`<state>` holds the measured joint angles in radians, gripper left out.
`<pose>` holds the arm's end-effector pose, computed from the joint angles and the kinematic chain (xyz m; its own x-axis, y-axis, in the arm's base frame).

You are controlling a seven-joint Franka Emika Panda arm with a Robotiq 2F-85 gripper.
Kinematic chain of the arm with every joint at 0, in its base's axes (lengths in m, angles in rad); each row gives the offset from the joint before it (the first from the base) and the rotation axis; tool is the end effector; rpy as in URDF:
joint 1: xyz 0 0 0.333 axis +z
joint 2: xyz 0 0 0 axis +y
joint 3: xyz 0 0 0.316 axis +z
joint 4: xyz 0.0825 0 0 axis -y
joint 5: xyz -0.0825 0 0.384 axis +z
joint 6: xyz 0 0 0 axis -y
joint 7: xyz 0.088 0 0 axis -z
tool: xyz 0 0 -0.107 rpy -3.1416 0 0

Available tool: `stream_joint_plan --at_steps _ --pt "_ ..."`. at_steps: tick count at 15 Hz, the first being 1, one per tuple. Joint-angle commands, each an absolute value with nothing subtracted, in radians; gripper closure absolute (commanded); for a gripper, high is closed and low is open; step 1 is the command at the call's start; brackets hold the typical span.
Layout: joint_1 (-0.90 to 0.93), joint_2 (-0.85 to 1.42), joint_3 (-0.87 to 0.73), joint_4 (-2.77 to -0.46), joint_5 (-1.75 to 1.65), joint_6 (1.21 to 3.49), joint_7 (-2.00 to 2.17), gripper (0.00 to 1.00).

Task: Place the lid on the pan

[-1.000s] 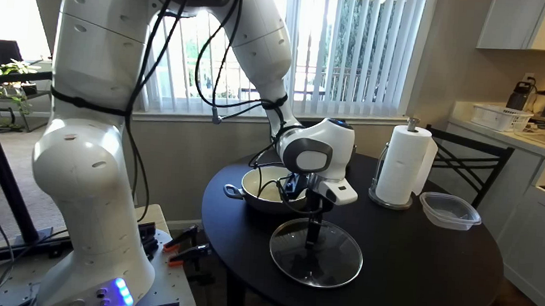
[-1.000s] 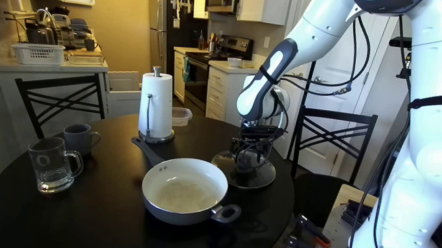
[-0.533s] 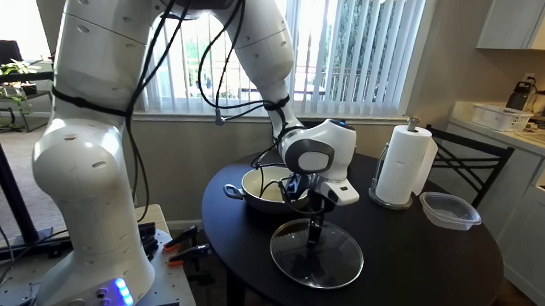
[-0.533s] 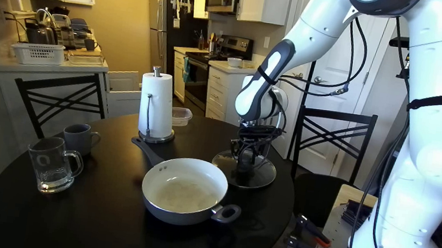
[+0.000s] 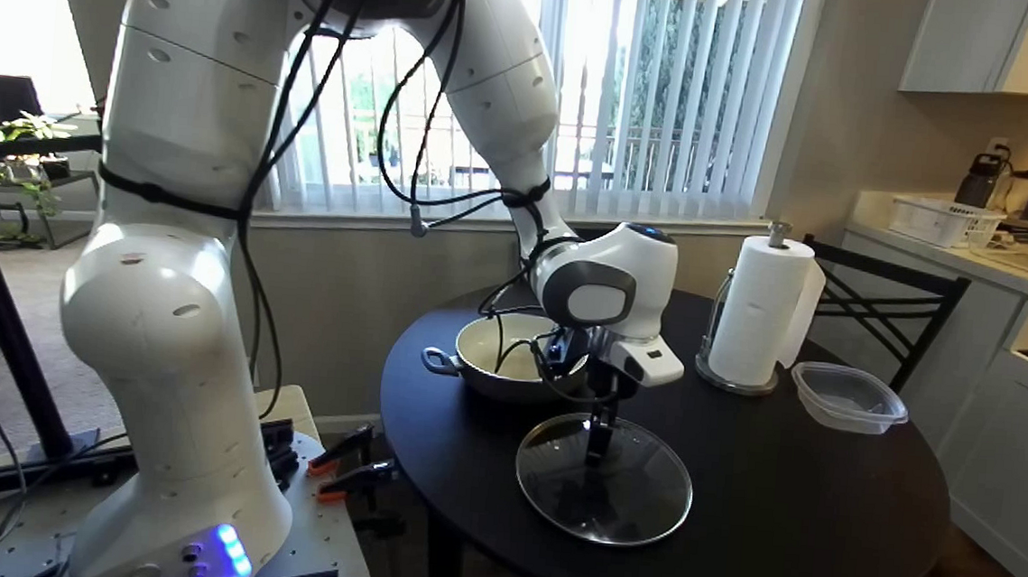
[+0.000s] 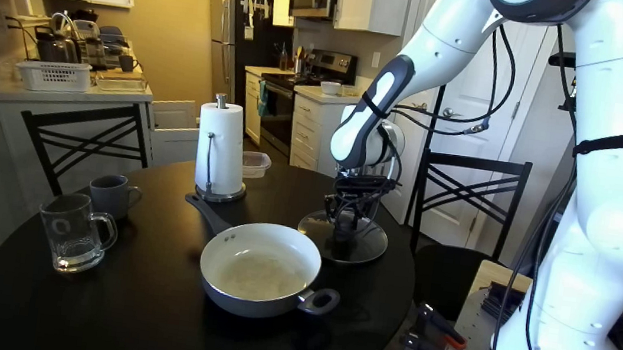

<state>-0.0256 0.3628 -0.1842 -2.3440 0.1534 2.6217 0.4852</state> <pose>0.4925 -0.1130 0.1748 0.6785 -0.7316 -0.0666 -0.7312 -0.6813 0.0343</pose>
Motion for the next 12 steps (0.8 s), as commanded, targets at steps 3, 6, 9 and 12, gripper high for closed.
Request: stream_joint_plan --at_steps 3,6,9,12 --pt "-0.034 0.382 -0.185 -2.326 0.172 2.611 0.497 0.01" --pt "-0.034 0.387 -0.189 -2.319 0.174 2.616 0.504 0.00" --pt "-0.033 0.393 -0.196 -2.311 0.172 2.624 0.512 0.27" --pt "-0.032 0.401 -0.202 -2.299 0.170 2.624 0.518 0.47"
